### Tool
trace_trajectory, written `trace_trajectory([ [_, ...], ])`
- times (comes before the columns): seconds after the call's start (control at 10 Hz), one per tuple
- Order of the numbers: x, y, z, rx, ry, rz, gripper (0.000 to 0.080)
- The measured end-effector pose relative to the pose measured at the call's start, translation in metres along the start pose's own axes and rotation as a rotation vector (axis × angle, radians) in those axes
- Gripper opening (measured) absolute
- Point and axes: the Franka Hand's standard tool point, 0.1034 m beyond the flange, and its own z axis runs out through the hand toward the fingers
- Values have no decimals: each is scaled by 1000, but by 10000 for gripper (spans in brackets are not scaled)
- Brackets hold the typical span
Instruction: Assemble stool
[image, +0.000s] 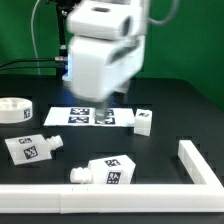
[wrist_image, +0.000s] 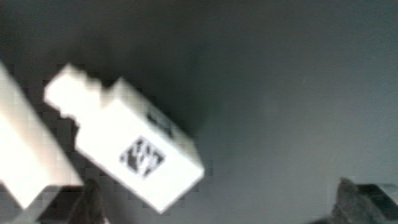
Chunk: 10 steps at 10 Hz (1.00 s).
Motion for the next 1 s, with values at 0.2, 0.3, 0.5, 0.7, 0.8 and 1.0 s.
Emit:
trace_trajectory([
  [0.2,-2,-4,2,8,-2,4,649],
  [0.3,-2,-4,3,9,-2,4,649],
  [0.5,-1,17,2,-35,21,-75,649],
  [0.7,7,29,18,-29,26,-80,649],
  [0.8,6,33,27,-22,26,-76,649],
  [1.0,3,32,46,-5,25,-71,649],
])
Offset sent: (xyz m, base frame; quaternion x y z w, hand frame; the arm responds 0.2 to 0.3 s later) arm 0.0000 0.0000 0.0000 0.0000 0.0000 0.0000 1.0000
